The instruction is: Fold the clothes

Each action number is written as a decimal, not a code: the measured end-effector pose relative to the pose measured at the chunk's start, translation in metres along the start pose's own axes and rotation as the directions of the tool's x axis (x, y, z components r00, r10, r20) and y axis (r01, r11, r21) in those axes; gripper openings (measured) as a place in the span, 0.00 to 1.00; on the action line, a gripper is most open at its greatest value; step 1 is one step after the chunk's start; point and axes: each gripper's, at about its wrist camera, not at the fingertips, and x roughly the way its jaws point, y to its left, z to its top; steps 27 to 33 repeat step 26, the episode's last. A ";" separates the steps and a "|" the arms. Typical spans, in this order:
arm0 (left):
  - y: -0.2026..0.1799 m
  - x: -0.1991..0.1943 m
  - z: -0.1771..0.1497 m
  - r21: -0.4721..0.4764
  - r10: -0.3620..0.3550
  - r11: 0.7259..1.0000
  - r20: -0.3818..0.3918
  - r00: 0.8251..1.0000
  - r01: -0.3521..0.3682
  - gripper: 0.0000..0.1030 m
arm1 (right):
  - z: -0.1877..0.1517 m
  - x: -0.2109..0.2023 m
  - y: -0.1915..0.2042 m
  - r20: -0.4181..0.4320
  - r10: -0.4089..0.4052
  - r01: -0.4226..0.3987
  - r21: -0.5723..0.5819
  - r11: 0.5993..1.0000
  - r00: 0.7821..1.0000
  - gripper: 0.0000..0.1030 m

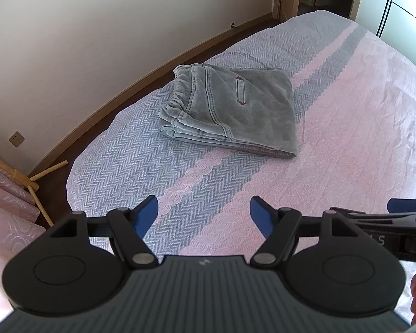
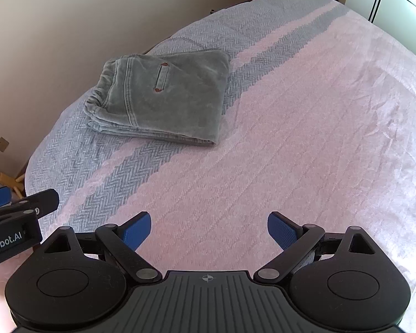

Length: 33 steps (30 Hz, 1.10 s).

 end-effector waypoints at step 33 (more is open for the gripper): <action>0.002 -0.028 -0.007 -0.018 0.034 0.999 0.055 0.998 -0.033 0.68 | -0.008 -0.021 0.008 0.040 0.032 -0.031 -0.016 0.999 0.999 0.91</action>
